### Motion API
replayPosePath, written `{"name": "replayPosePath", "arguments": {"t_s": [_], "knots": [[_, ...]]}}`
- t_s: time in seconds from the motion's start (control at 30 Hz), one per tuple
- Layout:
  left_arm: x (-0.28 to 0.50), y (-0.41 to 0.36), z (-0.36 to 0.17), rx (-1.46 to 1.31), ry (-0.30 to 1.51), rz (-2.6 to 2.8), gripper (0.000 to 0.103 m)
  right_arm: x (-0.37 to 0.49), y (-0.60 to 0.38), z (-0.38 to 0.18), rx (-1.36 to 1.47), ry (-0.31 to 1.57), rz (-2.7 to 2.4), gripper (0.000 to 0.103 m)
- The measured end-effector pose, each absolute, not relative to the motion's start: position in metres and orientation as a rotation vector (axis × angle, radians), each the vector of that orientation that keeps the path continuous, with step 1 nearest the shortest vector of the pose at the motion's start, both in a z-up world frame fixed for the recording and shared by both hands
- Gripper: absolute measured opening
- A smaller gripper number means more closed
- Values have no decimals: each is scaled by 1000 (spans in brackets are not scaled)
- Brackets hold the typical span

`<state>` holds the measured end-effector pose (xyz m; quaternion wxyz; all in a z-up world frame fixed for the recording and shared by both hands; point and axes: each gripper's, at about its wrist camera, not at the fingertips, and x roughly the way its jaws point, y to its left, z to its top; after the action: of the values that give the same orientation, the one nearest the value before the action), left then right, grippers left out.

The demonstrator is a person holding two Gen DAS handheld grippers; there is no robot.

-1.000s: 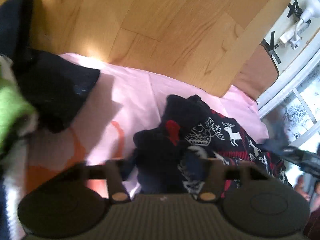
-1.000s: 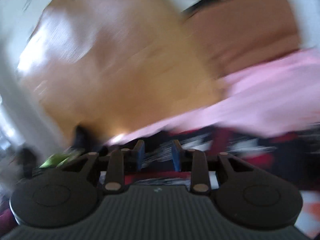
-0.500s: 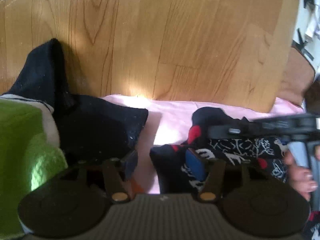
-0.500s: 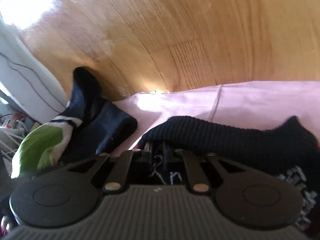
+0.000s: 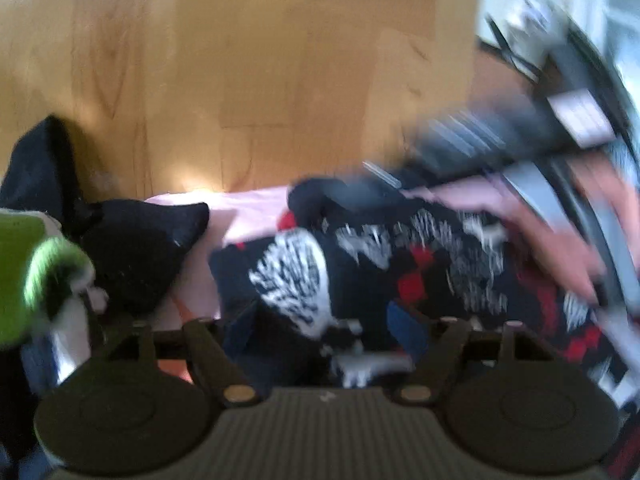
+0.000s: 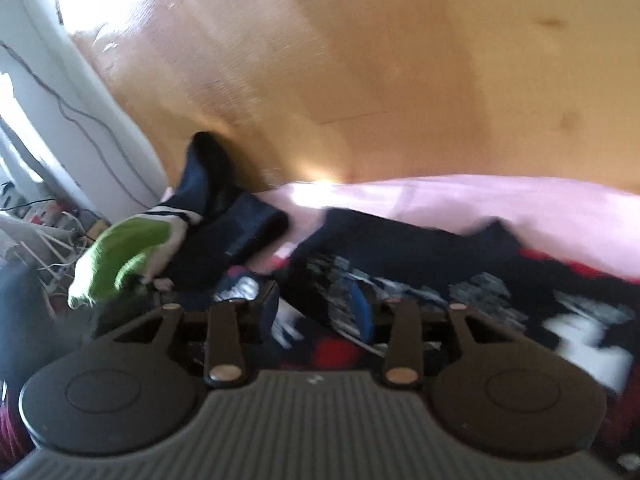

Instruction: Fold small clothes

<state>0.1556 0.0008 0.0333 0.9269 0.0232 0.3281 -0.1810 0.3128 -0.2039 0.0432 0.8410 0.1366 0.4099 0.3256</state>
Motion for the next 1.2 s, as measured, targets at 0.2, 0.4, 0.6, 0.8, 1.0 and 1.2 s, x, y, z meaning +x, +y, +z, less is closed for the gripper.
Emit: {"name": "replayPosePath", "arguments": {"t_s": [0.2,0.4,0.6,0.8,1.0,1.2], "knots": [[142,-23,34,182,603,-417,71,368,-149,45,110,858,599,66],[134,-18,36,176,553,-528,71,352,-182,29,102,959,723,11],[120,-37,33,288,527,-564,72,286,-260,22,52,899,605,16],[112,-49,27,384,524,-566,72,284,-264,62,92,788,512,40],[108,-52,22,410,508,-572,72,304,-191,85,132,809,740,40],[103,-33,33,332,521,-687,72,321,-145,43,99,990,814,27]]}}
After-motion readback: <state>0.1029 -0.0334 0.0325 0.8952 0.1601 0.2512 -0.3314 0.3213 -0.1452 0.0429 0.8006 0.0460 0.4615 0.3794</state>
